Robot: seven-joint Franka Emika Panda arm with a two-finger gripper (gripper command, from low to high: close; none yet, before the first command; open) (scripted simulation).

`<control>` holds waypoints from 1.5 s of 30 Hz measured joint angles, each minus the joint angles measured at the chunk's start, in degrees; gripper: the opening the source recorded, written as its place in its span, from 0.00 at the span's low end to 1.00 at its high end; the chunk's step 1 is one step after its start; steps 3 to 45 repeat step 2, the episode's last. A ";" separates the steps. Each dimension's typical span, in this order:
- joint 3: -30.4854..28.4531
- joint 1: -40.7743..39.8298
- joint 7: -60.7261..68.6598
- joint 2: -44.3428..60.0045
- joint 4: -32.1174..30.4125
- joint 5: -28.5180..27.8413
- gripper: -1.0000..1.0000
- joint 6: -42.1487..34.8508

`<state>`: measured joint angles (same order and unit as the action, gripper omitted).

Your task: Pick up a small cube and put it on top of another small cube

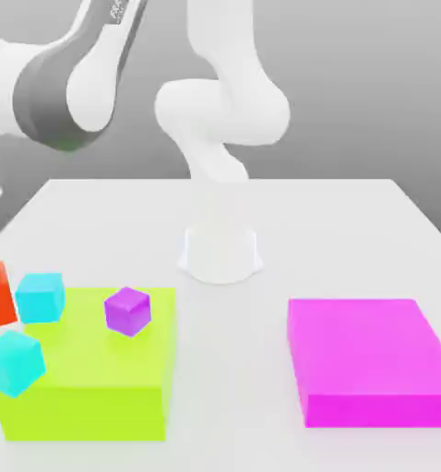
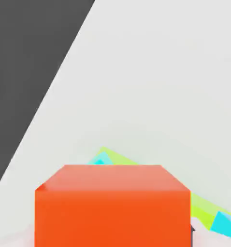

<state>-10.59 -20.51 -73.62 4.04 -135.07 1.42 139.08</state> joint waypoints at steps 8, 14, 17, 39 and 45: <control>0.00 0.00 0.00 0.00 0.00 0.00 1.00 0.00; 0.00 0.00 0.00 0.00 0.00 0.00 1.00 0.00; 0.00 0.00 0.00 0.00 0.00 0.00 1.00 0.00; 0.00 0.00 0.00 0.00 0.00 0.00 1.00 0.00; 0.00 0.00 0.00 0.00 0.00 0.00 1.00 0.00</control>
